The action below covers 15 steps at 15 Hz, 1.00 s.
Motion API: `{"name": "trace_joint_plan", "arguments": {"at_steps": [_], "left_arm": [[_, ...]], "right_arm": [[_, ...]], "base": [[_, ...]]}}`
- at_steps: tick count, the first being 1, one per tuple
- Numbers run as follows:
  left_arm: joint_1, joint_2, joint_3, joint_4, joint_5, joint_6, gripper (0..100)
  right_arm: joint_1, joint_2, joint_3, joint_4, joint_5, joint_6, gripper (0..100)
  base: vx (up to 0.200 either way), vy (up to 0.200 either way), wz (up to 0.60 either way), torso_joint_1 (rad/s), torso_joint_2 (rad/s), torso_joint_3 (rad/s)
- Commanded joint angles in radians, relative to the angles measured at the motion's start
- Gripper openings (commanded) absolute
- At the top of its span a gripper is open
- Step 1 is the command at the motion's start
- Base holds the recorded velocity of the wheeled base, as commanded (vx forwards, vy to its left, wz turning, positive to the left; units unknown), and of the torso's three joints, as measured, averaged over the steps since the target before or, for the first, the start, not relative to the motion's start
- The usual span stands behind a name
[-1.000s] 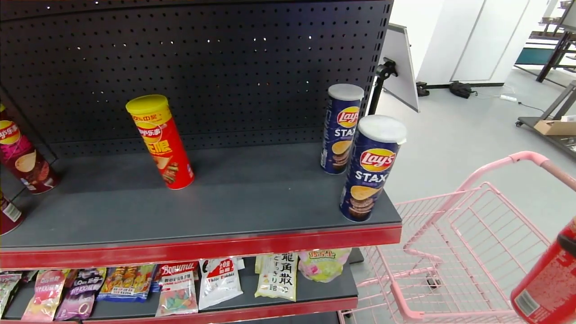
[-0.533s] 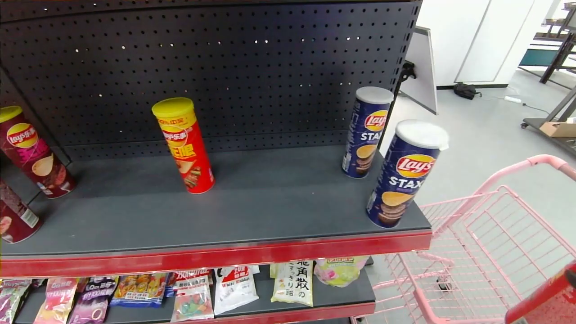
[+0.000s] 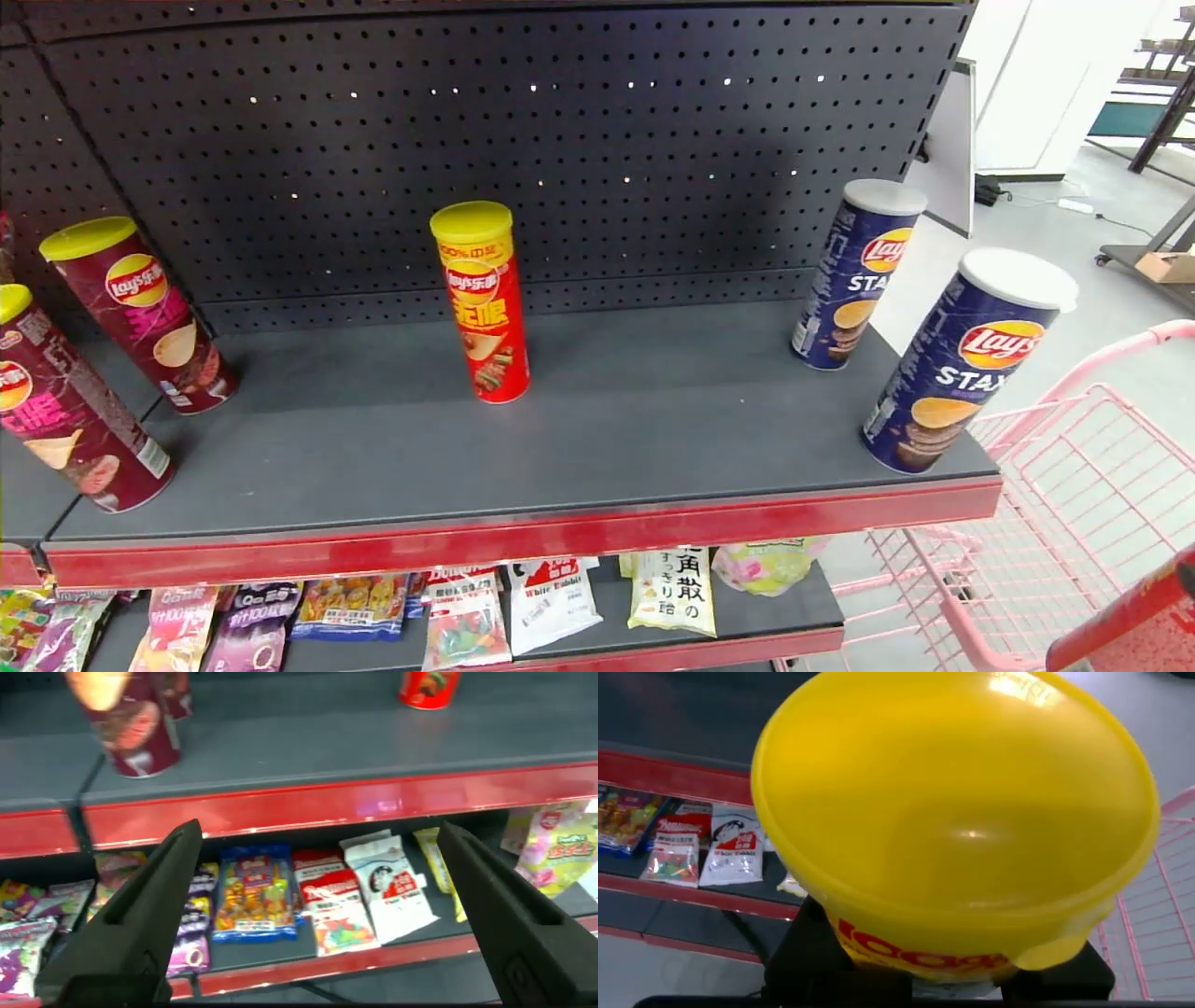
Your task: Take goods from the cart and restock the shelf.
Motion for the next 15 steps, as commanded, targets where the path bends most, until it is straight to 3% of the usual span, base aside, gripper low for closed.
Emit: {"name": "trace_joint_plan", "arguments": {"at_steps": [1,6,10,15], "left_arm": [[0.0,0.001,-0.001,0.001,0.0,0.0,100],[0.0,0.001,-0.001,-0.001,0.0,0.0,100],[0.0,0.001,0.001,-0.001,0.0,0.003,100],[0.0,0.001,0.001,-0.001,0.0,0.003,100]], "right_arm": [[0.008,0.02,-0.023,-0.003,0.015,-0.001,0],[0.04,0.124,-0.118,-0.001,0.133,0.001,0],[0.04,0.132,-0.109,0.0,0.154,-0.001,0],[0.04,0.139,-0.109,0.0,0.156,-0.001,0]], "base": [[0.0,0.2,0.0,0.007,0.0,0.007],[0.0,0.2,0.0,0.001,0.0,0.001],[0.0,0.0,0.0,0.0,0.0,0.0],[0.2,0.0,0.0,-0.003,0.0,0.005]]}}
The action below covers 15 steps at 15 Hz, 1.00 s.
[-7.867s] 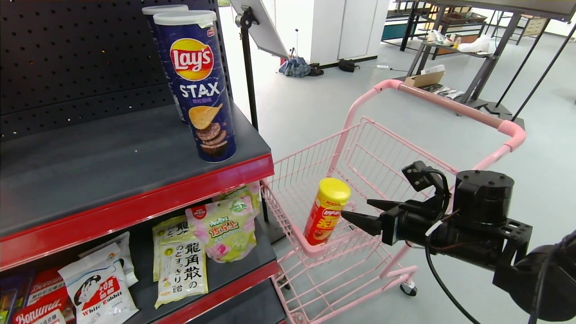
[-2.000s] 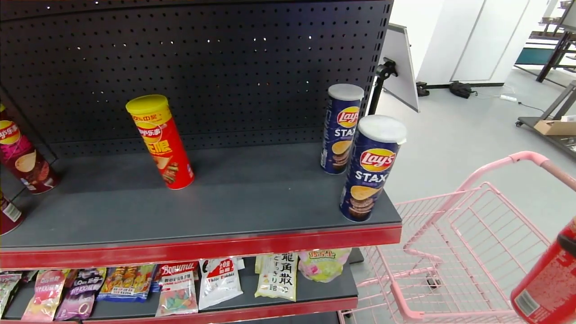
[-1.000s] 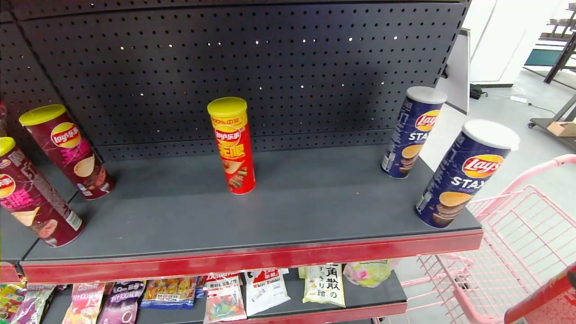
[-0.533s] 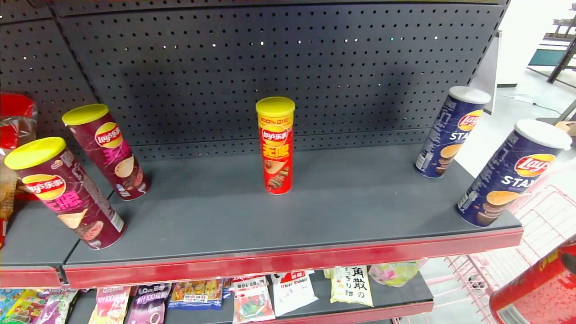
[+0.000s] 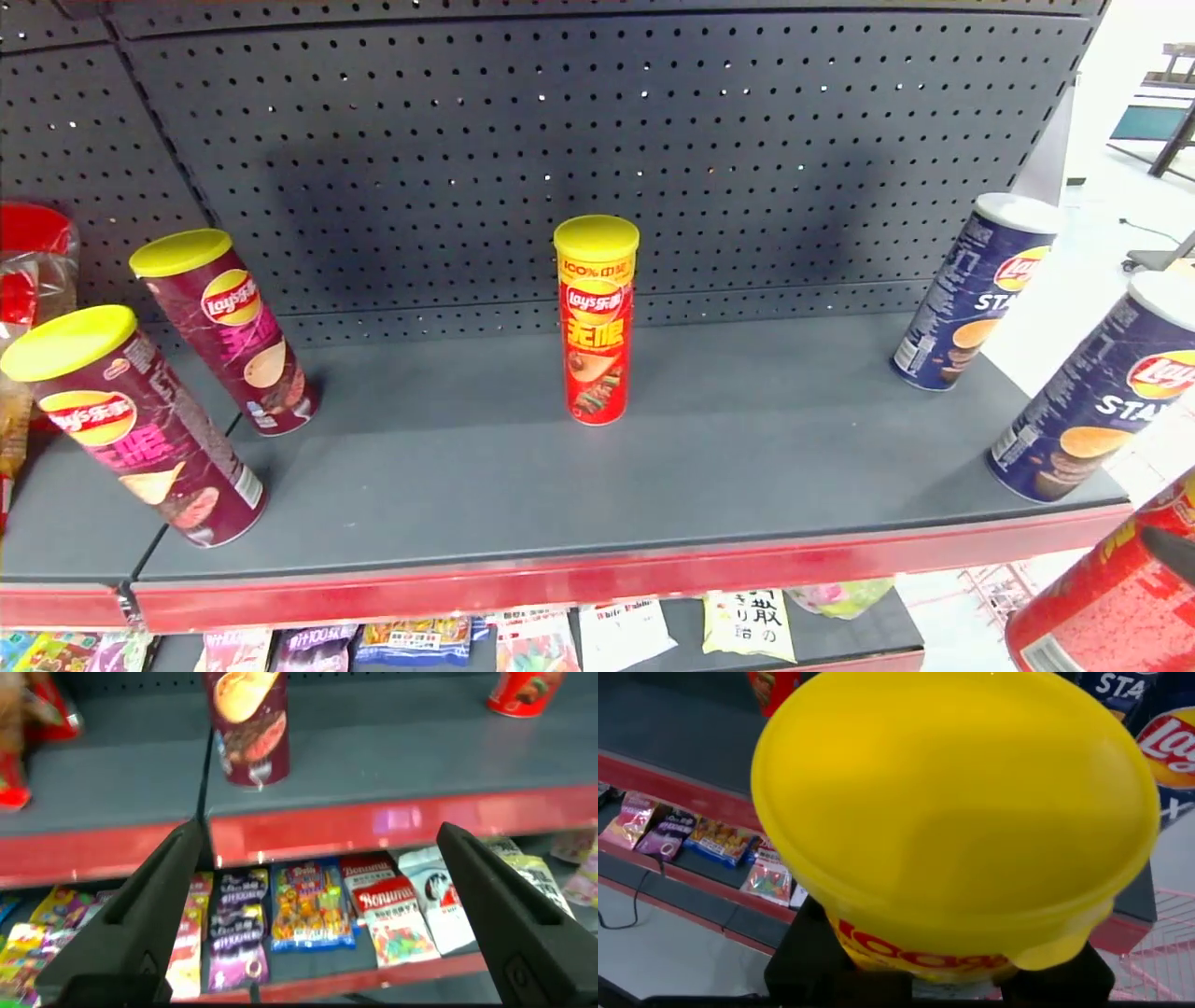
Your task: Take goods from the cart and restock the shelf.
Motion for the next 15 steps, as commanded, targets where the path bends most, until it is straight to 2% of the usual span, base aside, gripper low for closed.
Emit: {"name": "trace_joint_plan", "arguments": {"at_steps": [1,8,11,12,13,14,15], "left_arm": [[0.0,0.001,0.0,0.0,0.0,-0.001,100],[-0.003,0.016,-0.002,0.0,-0.001,-0.001,100],[-0.002,0.012,-0.002,-0.001,-0.018,0.016,100],[-0.003,0.019,-0.028,-0.009,-0.043,0.008,100],[-0.021,0.205,-0.224,-0.015,-0.057,-0.051,100],[-0.026,0.447,-0.434,-0.027,-0.054,-0.182,100],[-0.034,0.576,-0.577,-0.041,-0.075,-0.228,100]], "right_arm": [[0.001,0.01,-0.005,-0.002,0.001,-0.001,0],[0.042,0.003,0.009,-0.002,0.007,-0.002,0],[0.042,0.007,0.003,-0.002,0.009,-0.002,0],[0.042,0.012,-0.003,-0.002,0.009,-0.002,0],[0.042,0.012,-0.003,-0.002,0.009,-0.002,0],[0.042,0.016,0.0,-0.002,0.01,-0.001,0],[0.043,0.013,0.004,-0.002,0.01,-0.001,0]], "base": [[0.0,0.0,0.0,0.0,0.0,0.0],[0.0,0.0,0.0,0.0,0.0,0.0],[0.0,0.0,0.0,0.0,0.0,0.0],[0.0,0.0,0.0,0.0,0.0,0.0],[0.0,0.0,0.0,0.0,0.0,0.0],[0.0,0.0,0.0,0.0,0.0,0.0],[0.0,0.0,0.0,0.0,0.0,0.0]]}}
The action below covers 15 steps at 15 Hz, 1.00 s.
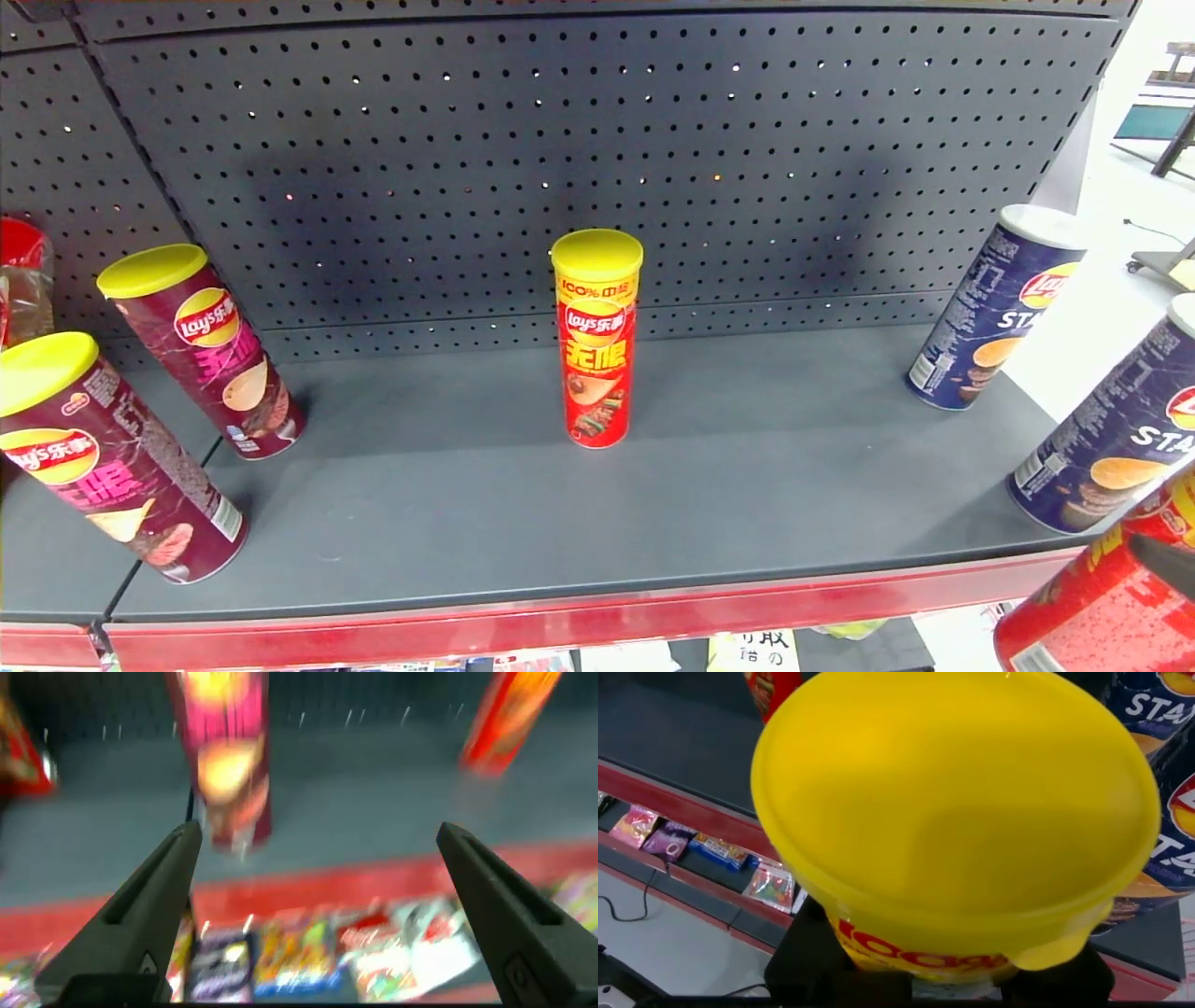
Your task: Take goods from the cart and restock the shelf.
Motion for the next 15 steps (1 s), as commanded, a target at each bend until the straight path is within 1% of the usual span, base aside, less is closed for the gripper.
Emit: {"name": "trace_joint_plan", "arguments": {"at_steps": [1,2,3,4,5,6,7,8,9,10,12,13,15], "left_arm": [[-0.057,0.59,-0.472,-0.037,-0.095,-0.116,100],[-0.128,0.631,-0.443,-0.052,-0.234,0.002,100],[-0.157,0.676,-0.409,-0.058,-0.328,0.033,100],[-0.166,0.74,-0.4,-0.071,-0.398,0.05,100],[-0.2,0.86,-0.417,-0.104,-0.432,0.12,100],[-0.246,1.016,-0.458,-0.198,-0.438,0.189,100],[-0.295,1.113,-0.495,-0.276,-0.446,0.195,100],[-0.343,1.19,-0.546,-0.293,-0.448,0.194,100],[-0.355,1.26,-0.598,-0.293,-0.458,0.195,100],[-0.355,1.322,-0.648,-0.295,-0.495,0.197,100],[-0.355,1.4,-0.716,-0.295,-0.54,0.205,100],[-0.355,1.444,-0.756,-0.295,-0.543,0.214,100],[-0.352,1.519,-0.826,-0.296,-0.543,0.264,100]], "right_arm": [[0.006,0.006,-0.002,-0.001,0.0,0.0,0],[0.018,0.015,-0.008,-0.001,0.0,0.002,0],[0.028,0.022,-0.01,-0.003,0.0,0.003,0],[0.035,0.029,-0.01,-0.003,0.0,0.002,0],[0.048,0.032,-0.016,-0.004,0.0,0.002,0],[0.055,0.04,-0.03,-0.003,0.0,0.002,0],[0.055,0.051,-0.033,-0.004,0.0,0.002,0],[0.057,0.065,-0.045,-0.004,0.0,0.002,0],[0.057,0.08,-0.056,-0.004,0.0,0.003,0],[0.057,0.094,-0.071,-0.004,0.0,0.003,0],[0.057,0.101,-0.079,-0.004,0.0,0.008,0],[0.055,0.098,-0.079,-0.006,0.0,0.018,0],[0.055,0.098,-0.076,-0.004,0.0,0.028,0]], "base": [[0.0,0.0,0.0,0.0,0.0,0.0],[0.0,0.0,0.0,0.0,0.0,0.0],[0.0,0.0,0.0,0.0,0.0,0.0],[0.0,0.0,0.0,0.0,0.0,0.0],[0.0,0.0,0.0,0.0,0.0,0.0],[0.0,0.0,0.0,0.0,0.0,0.0],[0.0,0.0,0.0,0.0,0.0,0.0],[0.0,0.0,0.0,0.0,0.0,0.0],[0.0,0.0,0.0,0.0,0.0,0.0],[0.0,0.0,0.0,0.0,0.0,0.0],[0.0,0.0,0.0,0.0,0.0,0.0],[0.0,0.0,0.0,0.0,0.0,0.0],[0.0,0.0,0.0,0.0,0.0,0.0]]}}
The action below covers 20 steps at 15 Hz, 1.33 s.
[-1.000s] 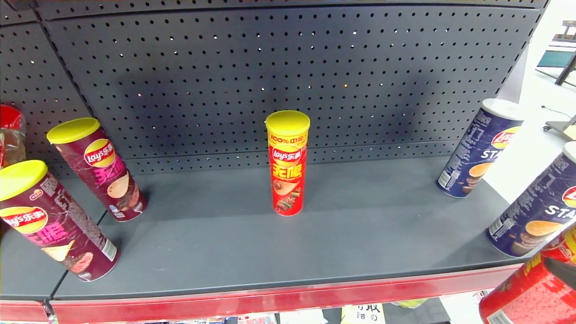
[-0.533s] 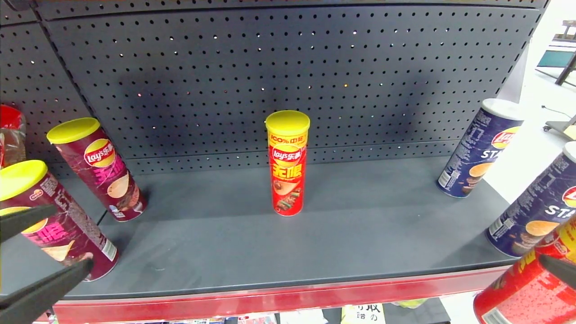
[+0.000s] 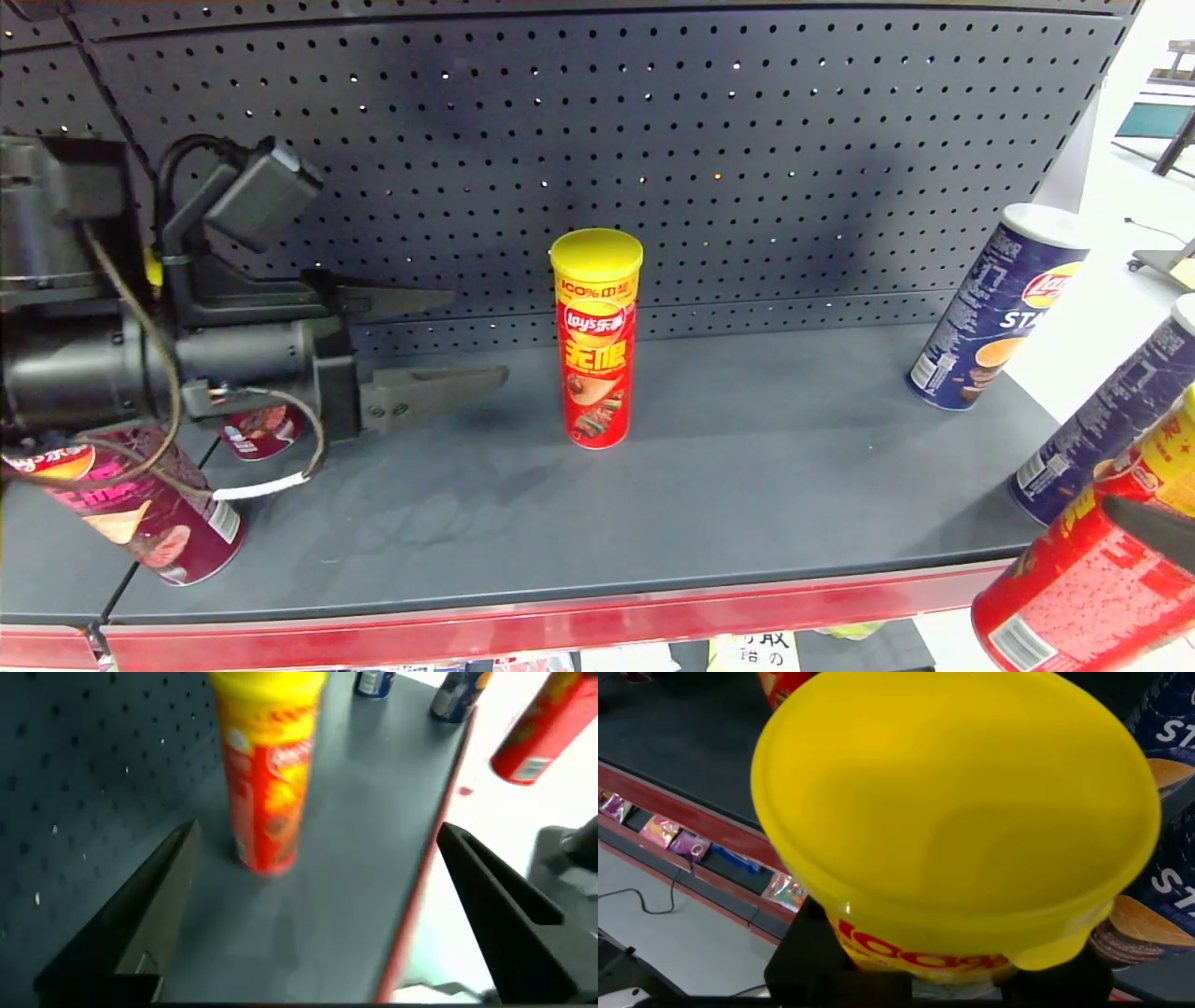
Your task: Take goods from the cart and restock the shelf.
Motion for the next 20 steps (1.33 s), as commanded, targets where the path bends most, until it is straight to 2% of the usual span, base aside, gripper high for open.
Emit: {"name": "trace_joint_plan", "arguments": {"at_steps": [1,2,7,11,12,16,20], "left_arm": [[-0.004,0.16,-0.091,-0.003,-0.007,0.05,100],[-0.003,0.183,-0.118,-0.003,-0.008,0.062,100],[0.007,0.258,-0.213,-0.004,-0.008,0.073,100],[0.007,0.323,-0.249,-0.006,-0.071,0.088,100],[0.007,0.323,-0.249,-0.006,-0.071,0.088,100],[-0.012,0.423,-0.394,-0.015,-0.063,0.087,100],[-0.042,0.441,-0.416,-0.007,-0.063,0.079,100]], "right_arm": [[0.0,0.007,-0.001,-0.001,0.001,-0.001,0],[0.0,0.009,-0.001,0.0,0.001,-0.001,0],[-0.001,0.009,-0.001,0.0,-0.001,0.0,0],[-0.004,0.022,-0.018,-0.001,-0.001,0.017,0],[-0.004,0.022,-0.018,-0.001,-0.001,0.017,0],[-0.004,0.027,-0.016,-0.001,-0.001,0.017,0],[-0.004,0.03,-0.018,0.0,-0.001,0.017,0]], "base": [[0.0,0.0,0.0,0.0,0.0,0.0],[0.0,0.0,0.0,0.0,0.0,0.0],[0.0,0.0,0.0,0.0,0.0,0.0],[0.0,0.0,0.0,0.0,0.0,0.0],[0.0,0.0,0.0,0.0,0.0,0.0],[0.0,0.0,0.0,0.0,0.0,0.0],[0.0,0.0,0.0,0.0,0.0,0.0]]}}
